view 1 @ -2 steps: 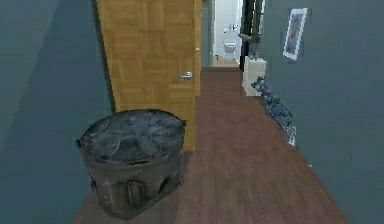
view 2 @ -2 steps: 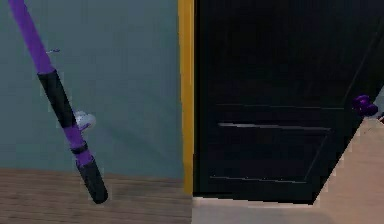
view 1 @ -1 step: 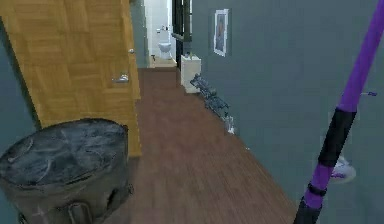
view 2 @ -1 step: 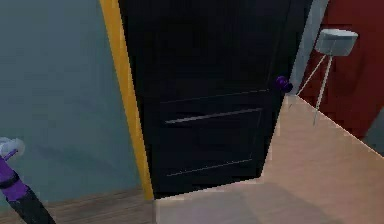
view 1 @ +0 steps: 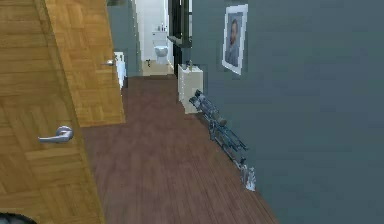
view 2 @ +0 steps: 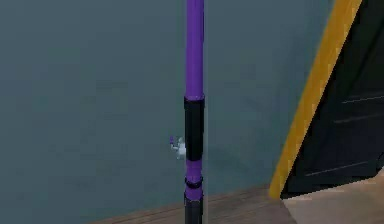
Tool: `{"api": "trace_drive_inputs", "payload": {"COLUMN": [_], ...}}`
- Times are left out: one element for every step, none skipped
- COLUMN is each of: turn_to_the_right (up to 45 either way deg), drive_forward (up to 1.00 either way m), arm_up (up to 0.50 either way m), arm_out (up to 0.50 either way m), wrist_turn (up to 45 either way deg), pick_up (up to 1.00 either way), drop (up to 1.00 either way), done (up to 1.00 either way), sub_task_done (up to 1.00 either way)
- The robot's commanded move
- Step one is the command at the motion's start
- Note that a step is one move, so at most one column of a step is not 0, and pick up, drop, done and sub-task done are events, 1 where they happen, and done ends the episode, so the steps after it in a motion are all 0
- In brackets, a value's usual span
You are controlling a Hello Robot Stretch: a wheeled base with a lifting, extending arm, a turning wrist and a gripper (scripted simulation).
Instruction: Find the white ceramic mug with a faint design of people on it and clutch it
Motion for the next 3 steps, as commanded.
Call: {"api": "trace_drive_inputs", "payload": {"turn_to_the_right": [27.0, 0.0, -39.0], "drive_forward": [0.00, 0.10, 0.00], "arm_up": [0.00, 0.00, 0.00], "arm_out": [0.00, 0.00, 0.00], "wrist_turn": [0.0, 0.0, 0.0], "pick_up": [0.00, 0.00, 0.00], "drop": [0.00, 0.00, 0.00], "done": [0.00, 0.00, 0.00], "sub_task_done": [0.00, 0.00, 0.00]}}
